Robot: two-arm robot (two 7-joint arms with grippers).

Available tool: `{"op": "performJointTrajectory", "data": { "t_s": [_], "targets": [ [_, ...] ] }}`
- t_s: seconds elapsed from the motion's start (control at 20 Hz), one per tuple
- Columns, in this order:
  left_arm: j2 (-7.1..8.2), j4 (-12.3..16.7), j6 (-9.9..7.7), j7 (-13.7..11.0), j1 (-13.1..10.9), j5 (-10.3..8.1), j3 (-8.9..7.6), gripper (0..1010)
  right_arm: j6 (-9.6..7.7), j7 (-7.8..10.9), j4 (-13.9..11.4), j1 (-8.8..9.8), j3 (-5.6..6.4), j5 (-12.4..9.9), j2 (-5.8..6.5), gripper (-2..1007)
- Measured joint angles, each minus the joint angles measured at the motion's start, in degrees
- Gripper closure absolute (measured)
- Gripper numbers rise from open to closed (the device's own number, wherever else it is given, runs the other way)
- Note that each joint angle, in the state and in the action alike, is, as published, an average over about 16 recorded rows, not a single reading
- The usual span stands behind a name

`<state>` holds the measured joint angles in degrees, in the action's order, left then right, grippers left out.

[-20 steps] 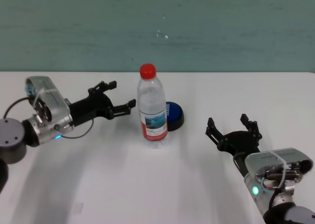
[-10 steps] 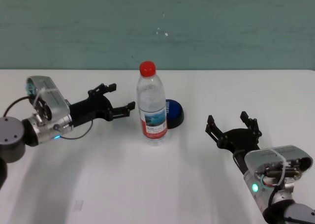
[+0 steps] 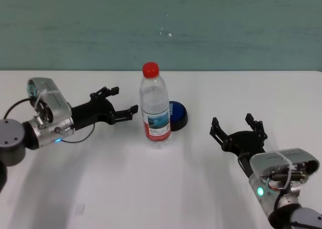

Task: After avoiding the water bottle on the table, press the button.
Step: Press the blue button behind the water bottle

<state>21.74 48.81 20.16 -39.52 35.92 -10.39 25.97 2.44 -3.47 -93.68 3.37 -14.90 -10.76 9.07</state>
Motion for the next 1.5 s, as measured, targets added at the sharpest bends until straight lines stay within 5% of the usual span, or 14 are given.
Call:
{"op": "performJointTrajectory", "data": {
  "t_s": [0.25, 0.5, 1.15, 1.5],
  "targets": [
    [1.26, 4.63, -1.29, 3.96, -2.82, 0.52, -1.61, 10, 0.0, 0.0, 0.0, 0.0, 0.0, 0.0, 0.0, 2],
    [3.13, 12.65, -4.17, 9.87, -7.96, 1.4, -4.37, 10, 0.0, 0.0, 0.0, 0.0, 0.0, 0.0, 0.0, 2],
    [7.32, 38.54, -16.02, 23.55, -27.64, 4.03, -12.66, 10, 0.0, 0.01, 0.0, 0.0, 0.0, 0.0, 0.0, 2],
    [7.34, 48.26, -17.94, 26.56, -37.25, 4.79, -15.2, 10, 0.0, 0.0, 0.0, 0.0, 0.0, 0.0, 0.0, 2]
  ]
}}
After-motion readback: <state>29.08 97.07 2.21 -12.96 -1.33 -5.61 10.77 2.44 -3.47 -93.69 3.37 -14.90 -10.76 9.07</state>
